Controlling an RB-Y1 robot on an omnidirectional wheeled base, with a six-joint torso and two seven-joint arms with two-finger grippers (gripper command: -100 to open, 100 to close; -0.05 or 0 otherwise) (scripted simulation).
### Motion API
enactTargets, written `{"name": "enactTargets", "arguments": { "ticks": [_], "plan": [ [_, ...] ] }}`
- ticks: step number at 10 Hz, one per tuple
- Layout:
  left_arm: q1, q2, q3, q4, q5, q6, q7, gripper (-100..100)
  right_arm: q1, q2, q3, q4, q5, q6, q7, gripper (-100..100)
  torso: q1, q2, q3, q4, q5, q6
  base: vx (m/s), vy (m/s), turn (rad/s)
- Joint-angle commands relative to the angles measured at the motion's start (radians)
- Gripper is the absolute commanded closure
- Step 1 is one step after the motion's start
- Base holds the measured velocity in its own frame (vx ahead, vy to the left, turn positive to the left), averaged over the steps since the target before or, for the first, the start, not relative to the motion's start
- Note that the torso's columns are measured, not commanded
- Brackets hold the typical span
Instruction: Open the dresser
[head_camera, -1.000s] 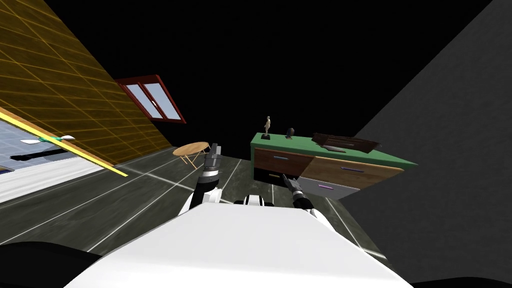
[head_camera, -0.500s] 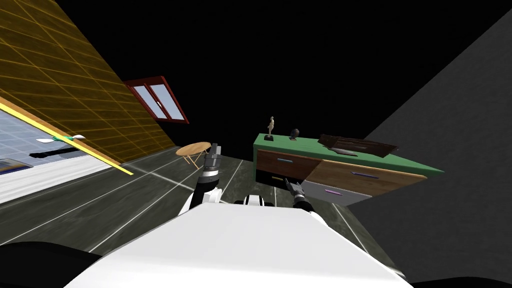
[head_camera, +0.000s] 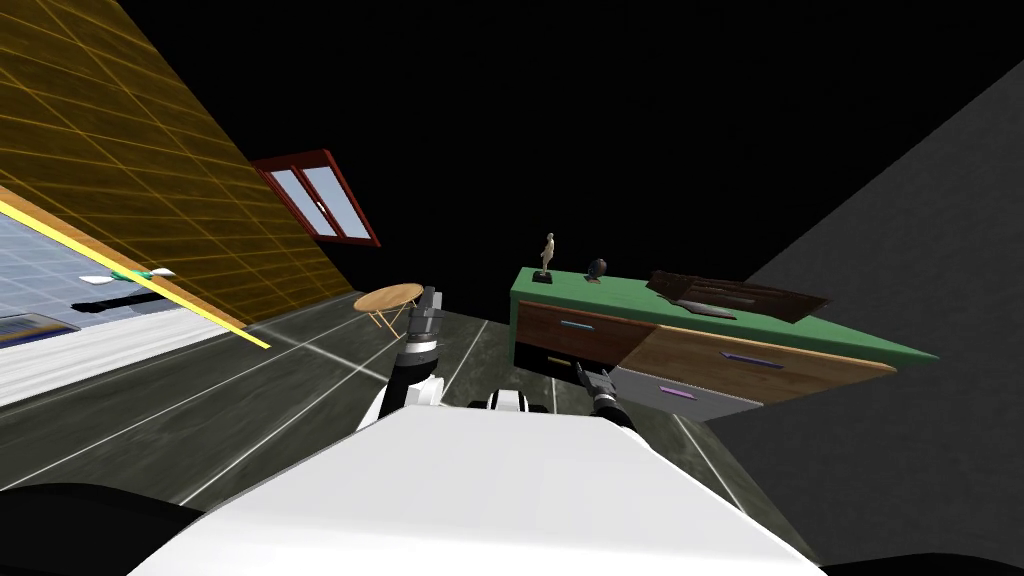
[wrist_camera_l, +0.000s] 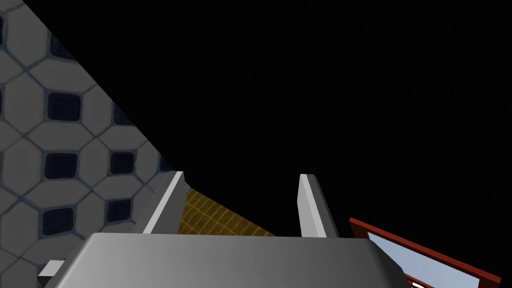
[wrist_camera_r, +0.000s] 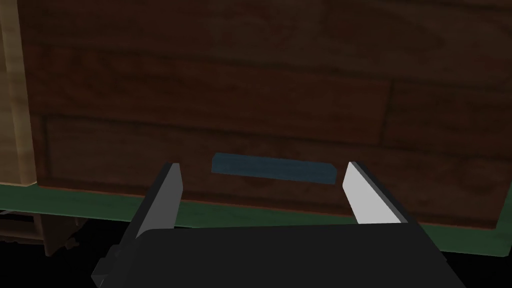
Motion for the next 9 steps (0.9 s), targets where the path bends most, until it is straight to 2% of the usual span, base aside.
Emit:
{"name": "enactTargets", "arguments": {
  "ticks": [1, 3, 4, 5, 6, 7, 8, 9],
  "plan": [
    [0.0, 0.0, 0.0, 0.0, 0.0, 0.0, 0.0, 0, 0.003, -0.008, 0.004, 0.038, 0.052, 0.054, -0.008, -100, 0.002, -0.002, -0.001, 0.0, 0.0, 0.0, 0.073, 0.044, 0.048],
    [0.0, 0.0, 0.0, 0.0, 0.0, 0.0, 0.0, 0, 0.003, -0.008, 0.004, 0.038, 0.089, 0.054, -0.008, -100, 0.001, -0.001, 0.0, 0.0, 0.0, 0.0, 0.025, 0.016, -0.004],
    [0.0, 0.0, 0.0, 0.0, 0.0, 0.0, 0.0, 0, 0.005, -0.018, 0.009, 0.074, 0.126, 0.105, -0.012, -100, 0.0, 0.001, 0.001, 0.0, 0.0, 0.0, 0.049, 0.024, 0.083],
    [0.0, 0.0, 0.0, 0.0, 0.0, 0.0, 0.0, 0, 0.005, -0.018, 0.009, 0.074, 0.164, 0.106, -0.012, -100, 0.001, -0.001, 0.0, 0.0, 0.0, 0.0, 0.059, 0.037, 0.042],
    [0.0, 0.0, 0.0, 0.0, 0.0, 0.0, 0.0, 0, 0.007, -0.029, 0.013, 0.111, 0.194, 0.145, -0.016, -100, 0.002, -0.002, -0.001, -0.001, 0.001, 0.0, 0.093, 0.081, 0.075],
    [0.0, 0.0, 0.0, 0.0, 0.0, 0.0, 0.0, 0, 0.007, -0.029, 0.013, 0.111, 0.237, 0.158, -0.016, -100, 0.004, -0.004, -0.002, -0.001, 0.001, 0.0, 0.093, 0.064, 0.03],
    [0.0, 0.0, 0.0, 0.0, 0.0, 0.0, 0.0, 0, 0.009, -0.041, 0.017, 0.147, 0.271, 0.193, -0.021, -100, 0.002, -0.003, -0.002, -0.001, 0.001, 0.0, 0.101, 0.047, 0.07],
    [0.0, 0.0, 0.0, 0.0, 0.0, 0.0, 0.0, 0, 0.009, -0.041, 0.017, 0.147, 0.309, 0.208, -0.021, -100, 0.0, -0.002, -0.001, -0.001, 0.0, 0.0, 0.075, 0.045, 0.038]
  ]
}}
